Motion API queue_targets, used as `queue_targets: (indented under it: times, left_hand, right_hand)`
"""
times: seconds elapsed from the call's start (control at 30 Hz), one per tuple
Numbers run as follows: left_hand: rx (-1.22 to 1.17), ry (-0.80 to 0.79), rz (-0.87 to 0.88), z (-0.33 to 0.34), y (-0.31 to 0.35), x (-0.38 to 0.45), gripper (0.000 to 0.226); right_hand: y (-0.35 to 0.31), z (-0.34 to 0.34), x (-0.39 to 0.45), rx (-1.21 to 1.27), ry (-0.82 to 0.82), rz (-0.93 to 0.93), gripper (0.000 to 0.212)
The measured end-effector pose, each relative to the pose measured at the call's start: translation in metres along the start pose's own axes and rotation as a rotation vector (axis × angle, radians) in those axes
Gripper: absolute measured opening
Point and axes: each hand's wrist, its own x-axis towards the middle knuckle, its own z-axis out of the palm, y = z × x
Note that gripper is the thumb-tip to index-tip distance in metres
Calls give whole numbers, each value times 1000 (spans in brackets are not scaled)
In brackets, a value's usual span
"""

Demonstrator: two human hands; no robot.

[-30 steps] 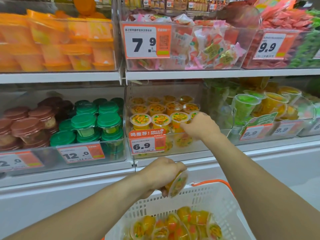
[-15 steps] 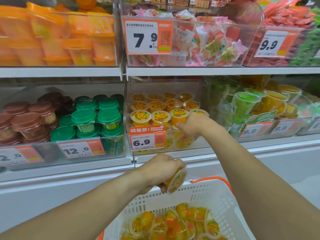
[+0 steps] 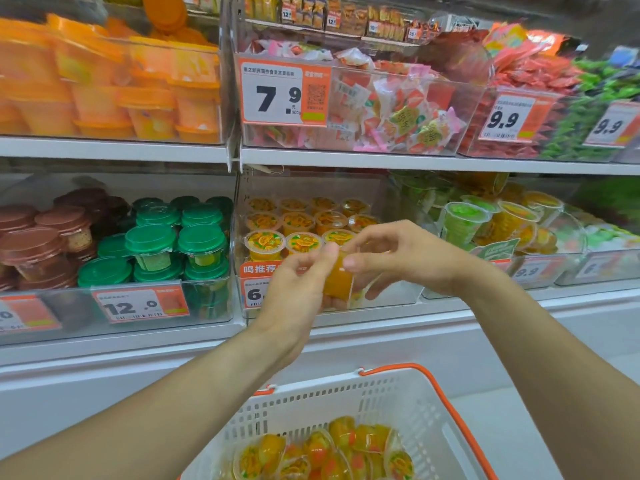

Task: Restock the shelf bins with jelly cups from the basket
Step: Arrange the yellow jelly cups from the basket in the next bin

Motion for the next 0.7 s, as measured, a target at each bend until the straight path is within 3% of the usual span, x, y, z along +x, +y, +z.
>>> queue_targets:
  times: [0.07,0.1,0.2,0.3,0.47,0.7]
  left_hand:
    - [1,12,108,5,2,0,36]
    - [115,21,203,6,4,-2,27]
    - [852,48,576,-1,2,2,30]
    - [1390,16,537,-6,-13,11,51]
    - [1572,15,528,-6,-24,11,46]
    - [1642,-4,532,-8,-25,13,51]
  right_hand:
    - [2,-10,-3,90,138,-10,31]
    - [5,-16,-3,141,228,8,33]
    - [27,-33,6,177,574,101,49]
    - [51,-36,20,-241,806,224,43]
    - [60,-23,34,-544,740,352,45]
    - [61,-27,46,-736,562,430,60]
